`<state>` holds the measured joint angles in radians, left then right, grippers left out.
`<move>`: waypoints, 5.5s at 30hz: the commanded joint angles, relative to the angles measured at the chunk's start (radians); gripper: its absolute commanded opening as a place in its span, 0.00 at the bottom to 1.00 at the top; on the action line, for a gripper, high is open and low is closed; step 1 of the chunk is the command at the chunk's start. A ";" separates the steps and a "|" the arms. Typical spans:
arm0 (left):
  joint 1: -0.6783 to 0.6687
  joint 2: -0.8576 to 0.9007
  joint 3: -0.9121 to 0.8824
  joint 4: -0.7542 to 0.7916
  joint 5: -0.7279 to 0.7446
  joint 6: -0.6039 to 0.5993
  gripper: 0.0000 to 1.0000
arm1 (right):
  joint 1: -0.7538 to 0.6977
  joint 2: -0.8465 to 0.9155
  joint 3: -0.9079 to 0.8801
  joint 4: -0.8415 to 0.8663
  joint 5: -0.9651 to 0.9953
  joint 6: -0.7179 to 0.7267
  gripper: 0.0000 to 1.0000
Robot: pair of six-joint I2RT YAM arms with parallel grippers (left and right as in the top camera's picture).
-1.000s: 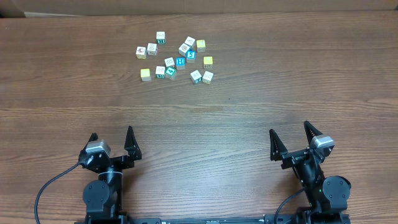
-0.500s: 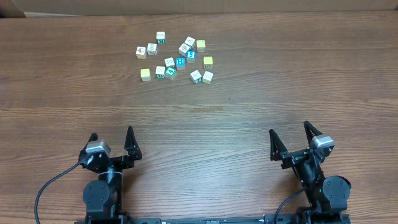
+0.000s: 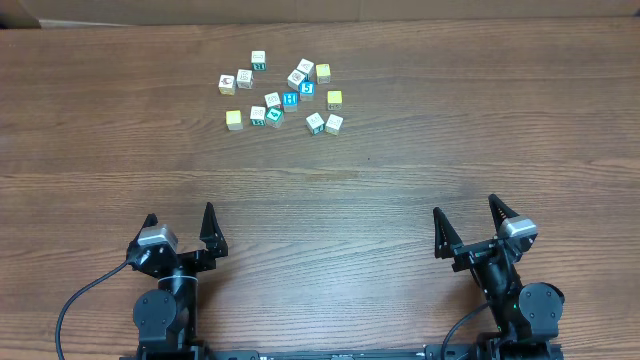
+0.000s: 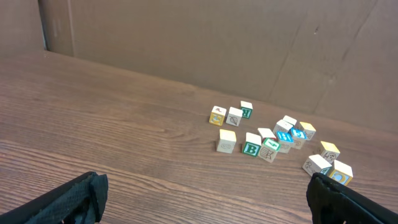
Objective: Form a circle
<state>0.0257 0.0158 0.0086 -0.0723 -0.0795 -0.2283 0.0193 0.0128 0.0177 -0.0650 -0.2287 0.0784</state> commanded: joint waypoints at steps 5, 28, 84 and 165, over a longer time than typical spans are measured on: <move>-0.005 -0.011 -0.003 0.001 0.002 0.023 0.99 | -0.008 -0.010 -0.010 0.003 0.003 0.003 1.00; -0.005 -0.011 -0.003 0.001 0.002 0.023 0.99 | -0.008 -0.010 -0.010 0.006 0.002 0.003 1.00; -0.005 -0.011 -0.003 0.001 0.002 0.023 0.99 | -0.007 1.598 2.386 -1.399 -0.195 -0.061 1.00; -0.005 -0.011 -0.003 0.001 0.002 0.023 0.99 | 0.386 2.606 2.533 -0.855 0.186 0.000 0.90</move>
<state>0.0257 0.0151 0.0086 -0.0727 -0.0795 -0.2283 0.3985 2.5931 2.5504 -0.9432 -0.0578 0.0788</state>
